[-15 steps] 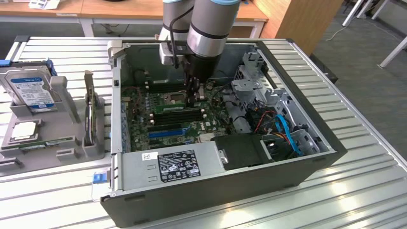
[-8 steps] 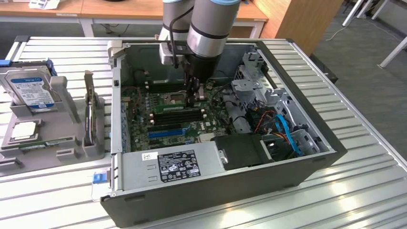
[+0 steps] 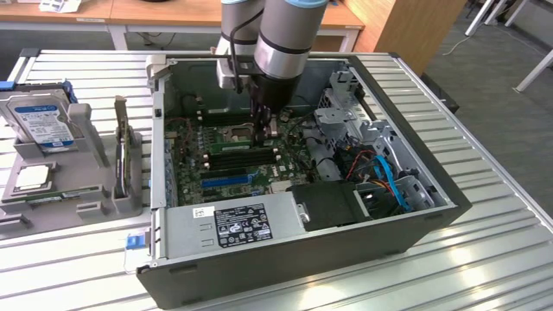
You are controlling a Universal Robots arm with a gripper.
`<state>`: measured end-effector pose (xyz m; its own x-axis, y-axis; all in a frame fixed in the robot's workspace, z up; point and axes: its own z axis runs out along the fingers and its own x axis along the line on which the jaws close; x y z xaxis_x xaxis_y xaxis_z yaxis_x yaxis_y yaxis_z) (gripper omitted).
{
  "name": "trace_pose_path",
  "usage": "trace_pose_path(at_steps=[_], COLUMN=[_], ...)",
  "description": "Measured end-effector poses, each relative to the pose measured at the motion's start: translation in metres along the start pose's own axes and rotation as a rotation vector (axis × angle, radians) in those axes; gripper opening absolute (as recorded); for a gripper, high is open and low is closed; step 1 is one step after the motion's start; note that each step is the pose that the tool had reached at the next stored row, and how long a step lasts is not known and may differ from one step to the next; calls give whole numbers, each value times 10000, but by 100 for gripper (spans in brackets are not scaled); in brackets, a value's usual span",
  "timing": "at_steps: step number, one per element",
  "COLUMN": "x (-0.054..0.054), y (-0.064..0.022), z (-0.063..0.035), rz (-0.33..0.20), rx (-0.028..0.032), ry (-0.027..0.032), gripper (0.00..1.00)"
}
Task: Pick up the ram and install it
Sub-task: 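Insert the ram into the slot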
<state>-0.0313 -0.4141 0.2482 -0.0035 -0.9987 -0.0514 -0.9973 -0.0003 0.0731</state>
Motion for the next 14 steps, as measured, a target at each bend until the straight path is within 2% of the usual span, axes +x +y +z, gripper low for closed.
trace_pose_path(at_steps=[7, 14], x=[61, 66], y=[4, 3], z=[-2, 8], rz=[1, 0], rx=[0, 1], ry=[-1, -2], gripper=[12, 12])
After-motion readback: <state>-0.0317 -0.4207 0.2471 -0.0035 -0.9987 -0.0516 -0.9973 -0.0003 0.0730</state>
